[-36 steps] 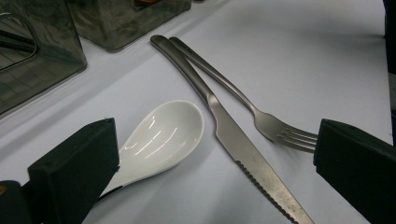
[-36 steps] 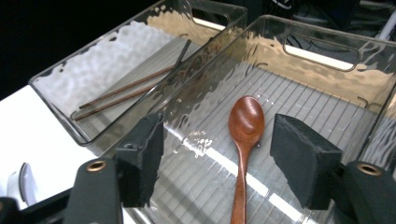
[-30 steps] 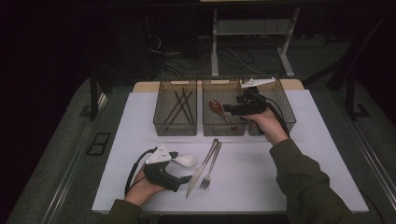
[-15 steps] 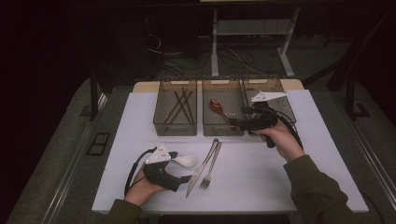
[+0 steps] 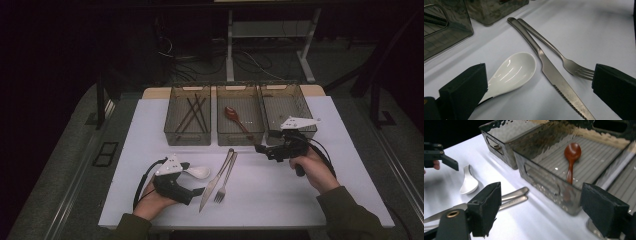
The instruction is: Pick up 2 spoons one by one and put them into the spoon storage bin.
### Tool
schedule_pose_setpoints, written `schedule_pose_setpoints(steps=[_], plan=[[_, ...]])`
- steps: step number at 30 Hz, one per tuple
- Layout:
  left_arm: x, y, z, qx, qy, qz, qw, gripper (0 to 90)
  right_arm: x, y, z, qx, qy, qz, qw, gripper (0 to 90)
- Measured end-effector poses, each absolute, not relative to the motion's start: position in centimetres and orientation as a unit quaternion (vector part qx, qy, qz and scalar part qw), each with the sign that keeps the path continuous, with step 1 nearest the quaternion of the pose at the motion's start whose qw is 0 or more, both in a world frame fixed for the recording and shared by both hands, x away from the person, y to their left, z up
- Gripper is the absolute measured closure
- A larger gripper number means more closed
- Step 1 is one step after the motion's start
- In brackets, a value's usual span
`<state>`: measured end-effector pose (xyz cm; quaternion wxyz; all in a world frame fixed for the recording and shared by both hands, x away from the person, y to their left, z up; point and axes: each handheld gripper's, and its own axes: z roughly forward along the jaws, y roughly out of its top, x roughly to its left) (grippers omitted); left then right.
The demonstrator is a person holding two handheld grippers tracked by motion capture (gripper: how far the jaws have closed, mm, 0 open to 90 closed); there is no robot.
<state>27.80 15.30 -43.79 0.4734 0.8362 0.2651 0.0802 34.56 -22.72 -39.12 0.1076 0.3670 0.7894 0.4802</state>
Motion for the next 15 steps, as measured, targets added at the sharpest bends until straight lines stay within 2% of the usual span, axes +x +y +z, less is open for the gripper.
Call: schedule_pose_setpoints(steps=[15], plan=[[27.8, 15.5, -43.8, 0.836, 0.268, 0.084, 0.472, 0.0, 30.5, -26.3, -42.0, 0.381, 0.777, 0.492, 0.097, 17.4]])
